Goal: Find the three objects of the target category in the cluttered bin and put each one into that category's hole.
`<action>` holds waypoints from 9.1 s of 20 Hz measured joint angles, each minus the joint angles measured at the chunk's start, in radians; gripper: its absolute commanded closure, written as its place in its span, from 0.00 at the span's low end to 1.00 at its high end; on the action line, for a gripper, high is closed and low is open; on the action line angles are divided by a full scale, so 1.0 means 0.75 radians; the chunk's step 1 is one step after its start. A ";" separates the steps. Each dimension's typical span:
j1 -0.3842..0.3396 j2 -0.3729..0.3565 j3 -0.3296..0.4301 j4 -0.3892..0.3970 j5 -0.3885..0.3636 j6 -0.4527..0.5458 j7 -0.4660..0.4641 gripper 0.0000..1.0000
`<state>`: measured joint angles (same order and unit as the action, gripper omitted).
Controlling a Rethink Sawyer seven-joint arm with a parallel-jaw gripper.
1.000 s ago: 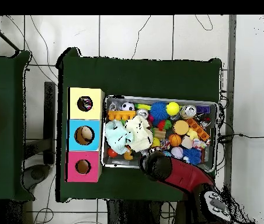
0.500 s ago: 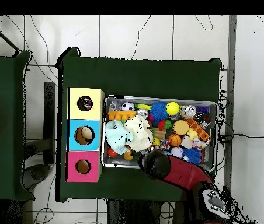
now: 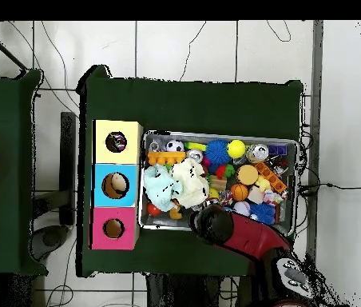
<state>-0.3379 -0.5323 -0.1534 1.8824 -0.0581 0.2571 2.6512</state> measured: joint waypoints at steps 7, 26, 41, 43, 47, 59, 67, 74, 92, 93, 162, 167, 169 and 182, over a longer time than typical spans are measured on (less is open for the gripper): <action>-0.002 0.003 0.000 -0.024 0.000 0.012 0.000 0.00; -0.094 0.027 0.002 -0.172 -0.001 0.061 0.000 0.00; -0.097 0.069 0.002 -0.175 -0.001 0.061 0.000 0.00; -0.080 0.069 0.002 -0.175 -0.001 0.061 0.000 0.00; -0.054 0.069 0.002 -0.175 -0.001 0.061 0.000 0.00; -0.046 0.071 0.002 -0.175 -0.001 0.060 0.000 0.00; -0.046 0.080 0.002 -0.175 -0.001 0.036 0.000 0.00; -0.045 0.107 0.002 -0.175 0.000 -0.011 0.000 0.00; -0.045 0.135 0.002 -0.176 0.000 -0.058 0.000 0.00; -0.045 0.135 0.002 -0.176 0.000 -0.059 0.000 0.00; 0.434 -0.180 -0.067 -0.721 0.103 0.762 0.025 1.00; 0.519 -0.056 -0.111 -0.869 0.163 0.782 0.087 1.00; 0.537 -0.021 -0.124 -0.910 0.180 0.786 0.110 1.00; 0.671 0.178 -0.264 -1.138 0.252 0.799 0.249 1.00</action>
<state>0.1656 -0.3984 -0.3516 1.0286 0.1312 0.8566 2.8378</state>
